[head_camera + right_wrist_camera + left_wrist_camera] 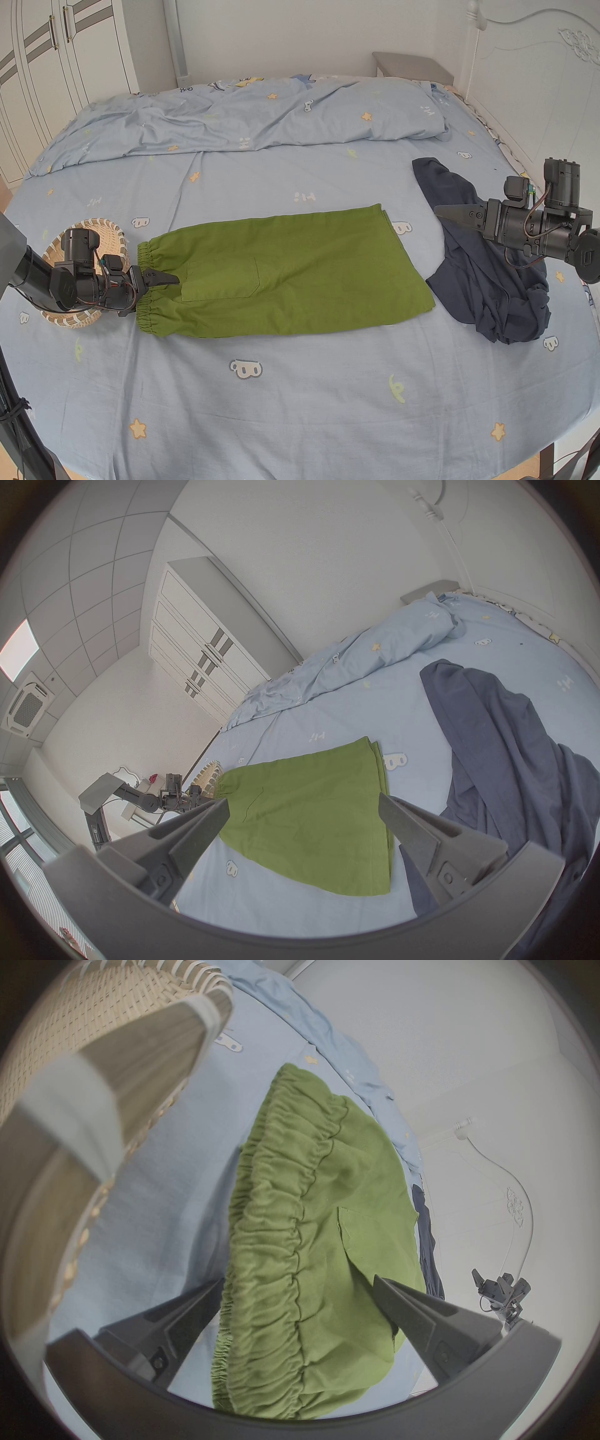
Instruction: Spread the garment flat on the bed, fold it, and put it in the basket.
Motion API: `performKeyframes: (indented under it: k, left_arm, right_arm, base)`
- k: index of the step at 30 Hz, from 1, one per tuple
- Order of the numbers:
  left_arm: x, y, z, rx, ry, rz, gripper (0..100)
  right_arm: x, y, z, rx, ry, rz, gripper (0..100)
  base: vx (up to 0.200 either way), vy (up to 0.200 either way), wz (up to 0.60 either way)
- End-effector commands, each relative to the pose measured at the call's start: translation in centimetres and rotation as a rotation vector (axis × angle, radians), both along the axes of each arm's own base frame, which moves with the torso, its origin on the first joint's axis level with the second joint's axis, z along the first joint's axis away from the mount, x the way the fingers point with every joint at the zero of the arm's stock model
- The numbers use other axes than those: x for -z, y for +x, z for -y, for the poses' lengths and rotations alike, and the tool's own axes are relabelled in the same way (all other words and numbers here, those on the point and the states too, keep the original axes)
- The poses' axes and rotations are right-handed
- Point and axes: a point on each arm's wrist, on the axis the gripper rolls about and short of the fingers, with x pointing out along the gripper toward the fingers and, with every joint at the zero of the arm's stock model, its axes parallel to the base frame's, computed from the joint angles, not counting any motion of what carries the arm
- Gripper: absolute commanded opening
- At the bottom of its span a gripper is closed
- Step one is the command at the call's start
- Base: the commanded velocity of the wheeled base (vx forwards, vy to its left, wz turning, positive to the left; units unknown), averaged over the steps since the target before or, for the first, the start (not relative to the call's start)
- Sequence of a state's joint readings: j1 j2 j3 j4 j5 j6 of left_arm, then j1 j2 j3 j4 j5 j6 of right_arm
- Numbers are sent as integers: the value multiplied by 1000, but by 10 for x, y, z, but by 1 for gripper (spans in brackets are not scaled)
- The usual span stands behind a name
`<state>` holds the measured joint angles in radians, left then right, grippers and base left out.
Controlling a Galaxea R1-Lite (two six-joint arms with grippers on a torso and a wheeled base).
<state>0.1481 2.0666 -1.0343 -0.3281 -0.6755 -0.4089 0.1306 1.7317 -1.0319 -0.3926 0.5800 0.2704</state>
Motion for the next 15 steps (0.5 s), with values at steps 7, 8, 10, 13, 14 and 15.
performKeyframes:
  k: [7,8,10,13,14,15]
  left_arm:
    - [3,6,0,2,1,4,0]
    - [2,7,-1,0,1,7,0]
    - [3,6,-1,0,1,6,0]
    - [3,6,-1,3,5,8,0]
    - [3,6,-1,2,6,9,0]
    - [3,6,-1,0,6,7,0]
  right_arm:
    - [3,0,0,-1,1,-5,100]
    - [3,0,0,1,0,-3,100]
    - [3,0,0,-1,-1,-2,100]
    - [3,0,0,-1,-1,-4,100]
    - [3,0,0,-1,-1,-5,100]
    - [3,0,0,-1,-1,-5,100]
  base:
    - [0,0,0]
    - [0,0,0]
    - [0,0,0]
    - [0,0,0]
    - [0,0,0]
    - [0,0,0]
